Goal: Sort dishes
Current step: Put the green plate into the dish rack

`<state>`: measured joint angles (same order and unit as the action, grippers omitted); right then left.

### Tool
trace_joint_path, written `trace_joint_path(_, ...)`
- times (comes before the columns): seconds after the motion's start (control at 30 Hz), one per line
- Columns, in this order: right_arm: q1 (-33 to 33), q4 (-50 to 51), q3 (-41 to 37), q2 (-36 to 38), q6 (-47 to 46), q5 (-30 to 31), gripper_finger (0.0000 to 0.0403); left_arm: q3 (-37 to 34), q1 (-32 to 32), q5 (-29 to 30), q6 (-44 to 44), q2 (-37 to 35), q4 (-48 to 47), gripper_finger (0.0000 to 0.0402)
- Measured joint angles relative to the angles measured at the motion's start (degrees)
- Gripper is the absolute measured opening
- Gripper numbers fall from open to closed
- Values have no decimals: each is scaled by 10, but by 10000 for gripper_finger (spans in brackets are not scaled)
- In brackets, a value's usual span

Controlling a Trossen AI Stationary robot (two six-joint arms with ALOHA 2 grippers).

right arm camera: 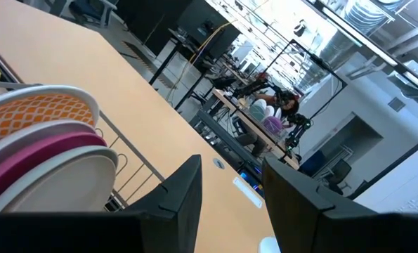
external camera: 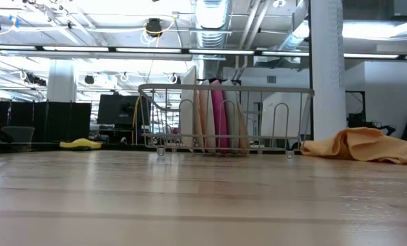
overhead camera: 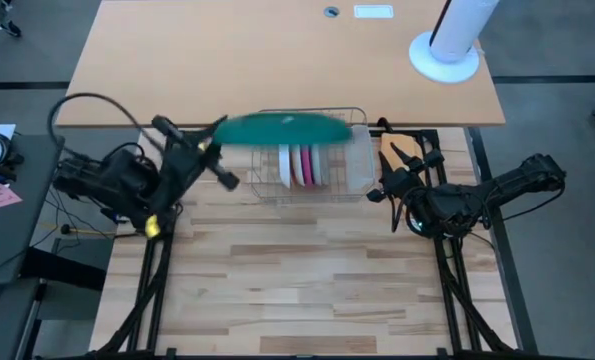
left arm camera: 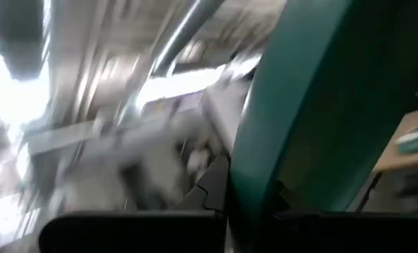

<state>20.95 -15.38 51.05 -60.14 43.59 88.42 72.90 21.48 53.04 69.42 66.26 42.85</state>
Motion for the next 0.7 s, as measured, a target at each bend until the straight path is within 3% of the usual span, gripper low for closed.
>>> trace_joint_path(0.13, 0, 0, 0, 0, 0, 0, 147, 0, -34, 128, -101, 0, -20, 8)
trace_joint_path(0.33, 0, 0, 0, -1, 0, 0, 147, 0, -51, 279, -252, 2, -176, 8)
trace_joint_path(0.5, 0, 0, 0, -1, 0, 0, 147, 0, -51, 298, -419, 0, -312, 8)
trace_joint_path(0.7, 0, 1, 0, -1, 0, 0, 147, 0, -62, 238, -602, 1, -478, 8)
